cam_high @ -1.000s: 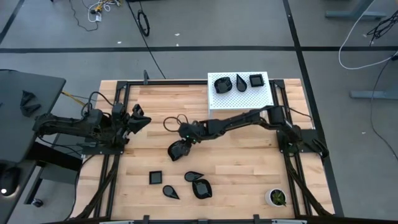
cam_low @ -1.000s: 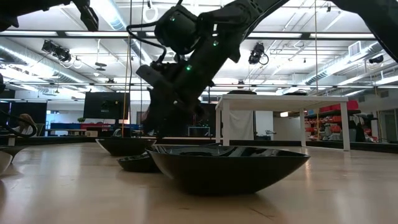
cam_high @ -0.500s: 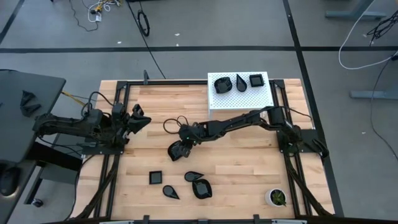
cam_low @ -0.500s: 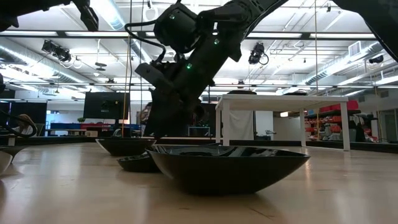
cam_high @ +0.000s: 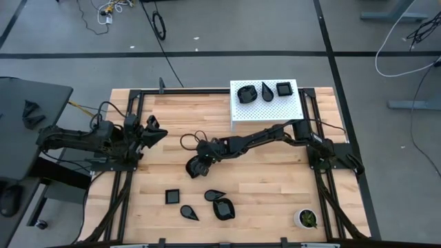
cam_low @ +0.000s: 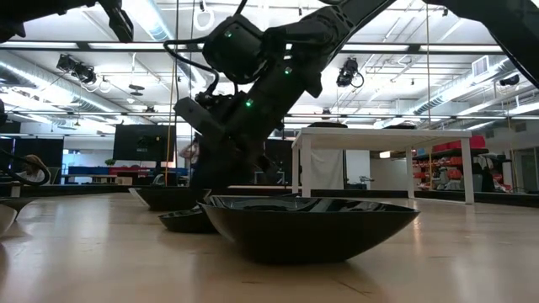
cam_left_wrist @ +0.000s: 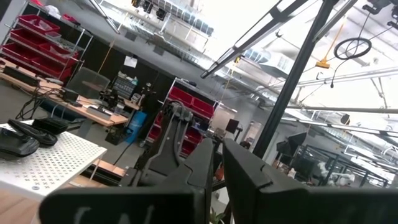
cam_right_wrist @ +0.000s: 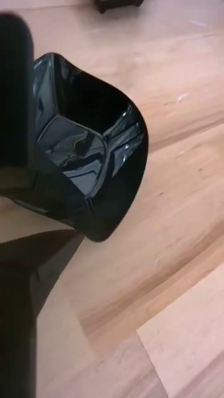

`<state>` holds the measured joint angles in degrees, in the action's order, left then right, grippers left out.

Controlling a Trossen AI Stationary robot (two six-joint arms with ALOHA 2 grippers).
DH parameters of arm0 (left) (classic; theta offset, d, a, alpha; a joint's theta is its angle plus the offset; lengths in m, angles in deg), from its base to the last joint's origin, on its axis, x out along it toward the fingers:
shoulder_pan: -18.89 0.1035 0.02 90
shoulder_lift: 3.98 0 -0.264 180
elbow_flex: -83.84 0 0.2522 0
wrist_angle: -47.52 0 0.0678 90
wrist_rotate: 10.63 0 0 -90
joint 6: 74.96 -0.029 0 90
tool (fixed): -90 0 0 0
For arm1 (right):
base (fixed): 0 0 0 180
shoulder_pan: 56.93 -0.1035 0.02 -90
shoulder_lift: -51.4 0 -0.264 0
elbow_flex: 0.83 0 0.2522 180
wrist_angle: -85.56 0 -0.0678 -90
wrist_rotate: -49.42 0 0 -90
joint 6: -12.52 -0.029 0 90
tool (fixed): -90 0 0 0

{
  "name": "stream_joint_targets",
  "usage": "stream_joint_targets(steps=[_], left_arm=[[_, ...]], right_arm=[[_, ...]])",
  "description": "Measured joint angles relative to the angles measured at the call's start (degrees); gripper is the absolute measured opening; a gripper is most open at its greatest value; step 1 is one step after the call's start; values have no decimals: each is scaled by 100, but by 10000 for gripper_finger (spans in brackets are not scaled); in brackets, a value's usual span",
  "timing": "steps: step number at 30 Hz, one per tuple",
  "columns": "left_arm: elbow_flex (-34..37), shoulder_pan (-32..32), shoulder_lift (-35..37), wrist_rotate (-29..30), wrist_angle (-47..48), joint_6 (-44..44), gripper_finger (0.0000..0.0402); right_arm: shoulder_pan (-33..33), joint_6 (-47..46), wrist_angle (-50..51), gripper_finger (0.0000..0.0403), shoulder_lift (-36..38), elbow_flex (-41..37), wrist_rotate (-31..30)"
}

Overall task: Pick & Place Mini shaped plates
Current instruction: Stack the leaf shaped plate on top of the leaf shaped plates on the shelf

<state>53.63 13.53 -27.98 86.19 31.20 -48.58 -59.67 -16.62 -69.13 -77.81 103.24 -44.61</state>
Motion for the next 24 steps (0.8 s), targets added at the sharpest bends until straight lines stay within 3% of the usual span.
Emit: stream_joint_targets(steps=[7,11,16,24], left_arm=[[2,-1,1,-1,-3,-1,42],[2,0,1,-1,-4,-1,42],[0,1,1,-1,-3,0,42],[-1,1,1,-1,-3,1,42]], right_arm=[[-7,120,19,11,15,0,-1],[-13,172,171,12,320,-2,-1],[-15,440,488,4,1205,-4,-120],[435,1324,2090,4,3137,-4,-1513]])
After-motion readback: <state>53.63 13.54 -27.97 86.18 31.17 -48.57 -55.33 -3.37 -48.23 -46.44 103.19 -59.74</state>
